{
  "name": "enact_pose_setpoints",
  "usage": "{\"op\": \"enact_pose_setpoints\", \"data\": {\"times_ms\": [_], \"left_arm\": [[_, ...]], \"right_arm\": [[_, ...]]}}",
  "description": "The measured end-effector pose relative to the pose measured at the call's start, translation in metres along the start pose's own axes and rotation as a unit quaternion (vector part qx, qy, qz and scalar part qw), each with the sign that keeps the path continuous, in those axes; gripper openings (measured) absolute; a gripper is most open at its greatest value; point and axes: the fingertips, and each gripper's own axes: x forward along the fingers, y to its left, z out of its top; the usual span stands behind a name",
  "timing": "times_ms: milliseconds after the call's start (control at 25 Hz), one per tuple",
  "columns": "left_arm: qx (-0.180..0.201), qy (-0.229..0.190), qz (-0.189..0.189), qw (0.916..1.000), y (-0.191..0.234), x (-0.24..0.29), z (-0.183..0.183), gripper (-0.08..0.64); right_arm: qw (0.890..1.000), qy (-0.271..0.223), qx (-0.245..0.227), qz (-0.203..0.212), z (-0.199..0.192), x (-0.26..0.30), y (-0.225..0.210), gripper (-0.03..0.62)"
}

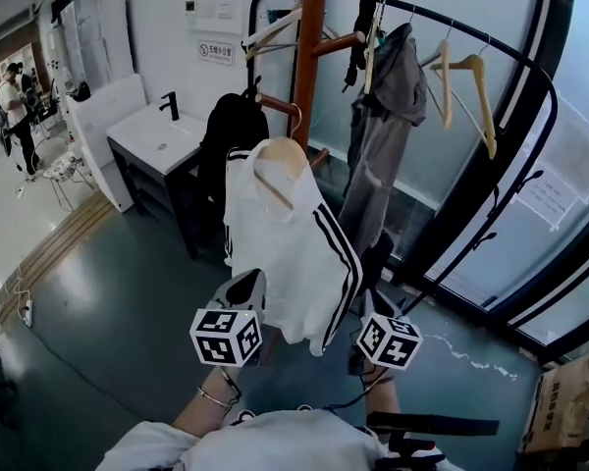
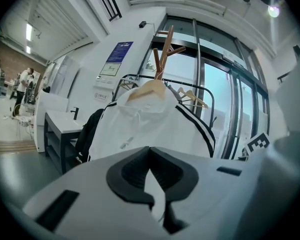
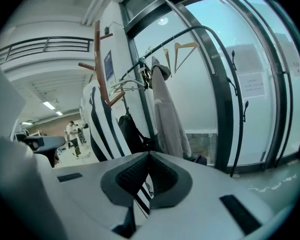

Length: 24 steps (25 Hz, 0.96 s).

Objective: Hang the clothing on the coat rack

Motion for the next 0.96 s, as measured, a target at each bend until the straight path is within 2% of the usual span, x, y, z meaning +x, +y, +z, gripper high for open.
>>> {"op": "enact_pose_setpoints", "data": {"times_ms": [400, 960], "left_arm": [[-0.011, 0.002, 0.009, 0.9999, 0.009, 0.003, -0.004, 0.008], [0.004, 0.014, 0.018, 0.9997, 0.006, 0.002, -0.007, 0.008]], "right_arm": [[1.000, 0.003, -0.003, 0.007, 0.004, 0.008, 0.005, 0.021], [1.000, 0.001, 0.007, 0.017, -0.001, 0.010, 0.000, 0.021]]}}
